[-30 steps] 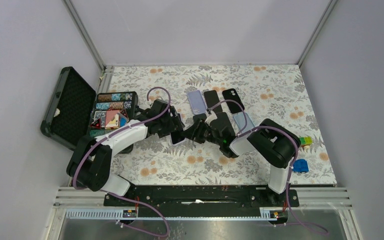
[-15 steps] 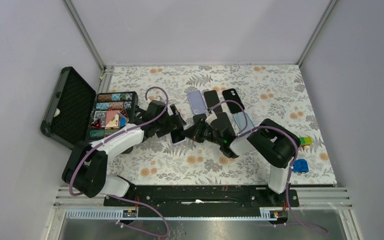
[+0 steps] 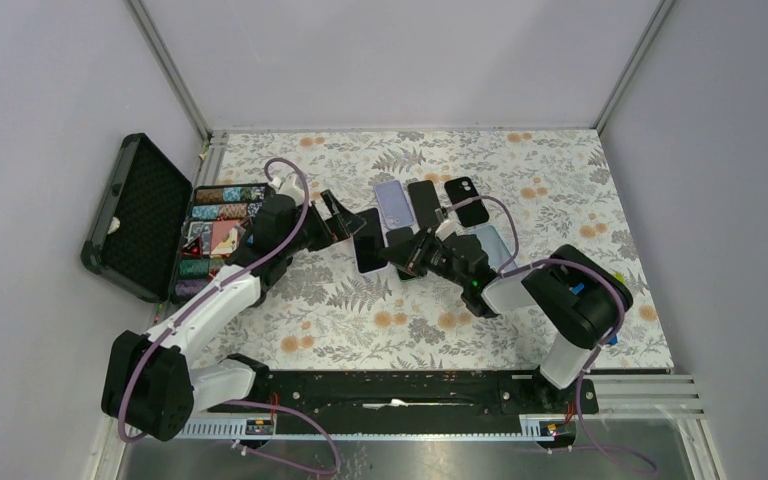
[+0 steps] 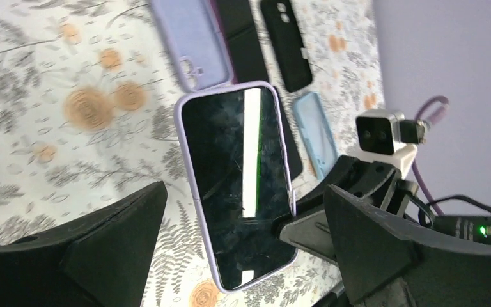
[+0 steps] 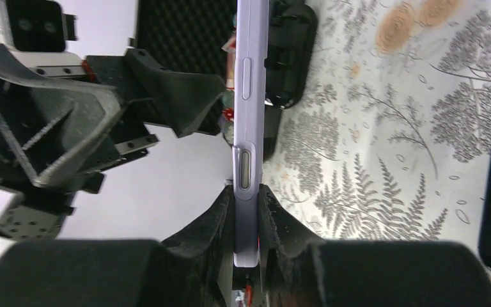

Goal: Take the phone out of the phone case
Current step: Pick up the phone at the center of the board.

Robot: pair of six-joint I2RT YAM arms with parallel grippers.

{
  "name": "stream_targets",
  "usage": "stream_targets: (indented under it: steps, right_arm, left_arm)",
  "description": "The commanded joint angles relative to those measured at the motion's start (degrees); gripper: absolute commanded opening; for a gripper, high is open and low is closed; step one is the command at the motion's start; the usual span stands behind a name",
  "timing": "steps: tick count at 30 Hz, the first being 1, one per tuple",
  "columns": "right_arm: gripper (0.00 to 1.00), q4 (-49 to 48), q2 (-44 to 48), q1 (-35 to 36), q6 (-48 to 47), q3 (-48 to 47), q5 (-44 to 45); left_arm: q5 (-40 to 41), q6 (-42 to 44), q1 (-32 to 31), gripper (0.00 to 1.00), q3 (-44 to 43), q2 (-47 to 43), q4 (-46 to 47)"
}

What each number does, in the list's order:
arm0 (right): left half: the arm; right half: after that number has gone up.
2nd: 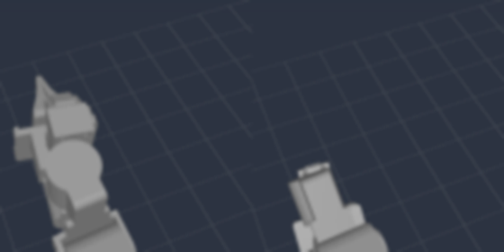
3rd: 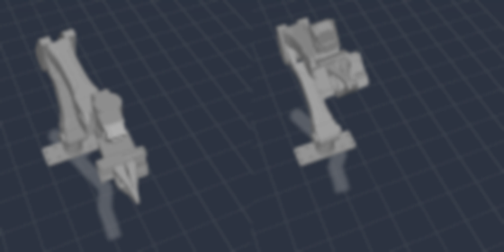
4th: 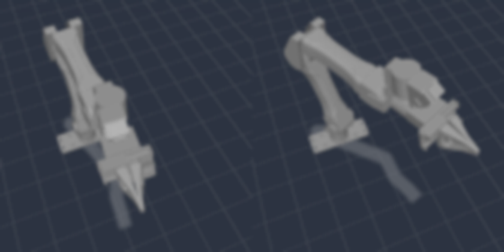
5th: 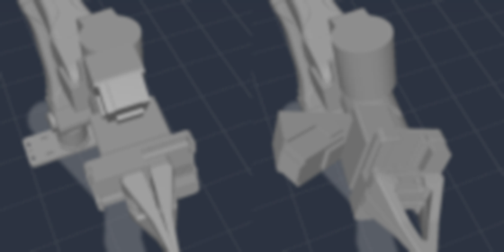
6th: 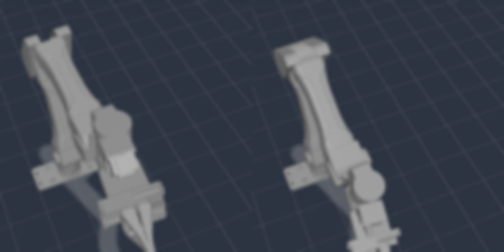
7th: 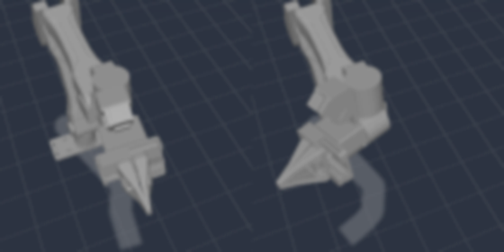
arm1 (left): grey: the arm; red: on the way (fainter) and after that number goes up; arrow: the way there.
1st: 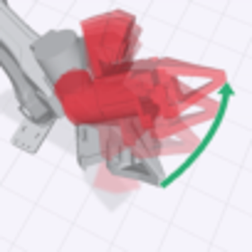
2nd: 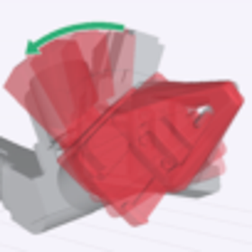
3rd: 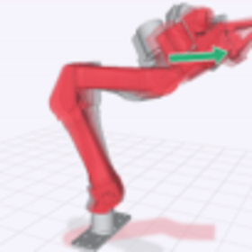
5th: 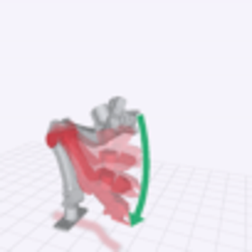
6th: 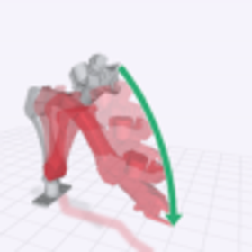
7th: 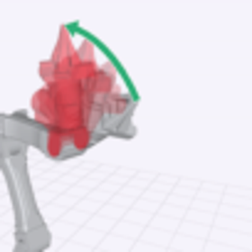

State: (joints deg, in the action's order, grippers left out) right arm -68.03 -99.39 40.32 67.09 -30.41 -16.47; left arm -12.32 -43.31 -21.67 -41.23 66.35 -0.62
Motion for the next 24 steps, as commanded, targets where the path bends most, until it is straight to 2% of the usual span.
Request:
stream_targets:
  steps: [1,7,11,17,24]
  right_arm:
    - [0.0,-12.5,6.6,-2.0,4.8,0.3,-2.7]
    - [0.0,-11.8,13.4,-2.8,5.7,1.4,-4.0]
    - [0.0,-11.7,15.4,-2.9,6.7,1.0,-6.1]
    - [0.0,-5.7,16.9,-3.1,8.6,-0.1,-9.5]
    - [0.0,-7.9,16.4,-3.6,12.1,-2.2,-14.1]
  left_arm:
    - [-9.7,1.1,0.1,0.94,0.3,-1.4,10.1]
    - [-17.1,-2.3,0.8,0.87,1.4,-3.7,17.4]
    - [-17.8,-3.7,0.8,0.85,1.5,-5.0,18.6]
    - [-24.3,-7.9,2.0,0.63,0.9,-5.2,24.7]
    - [-27.2,-10.6,3.0,0.59,1.3,-4.0,26.7]
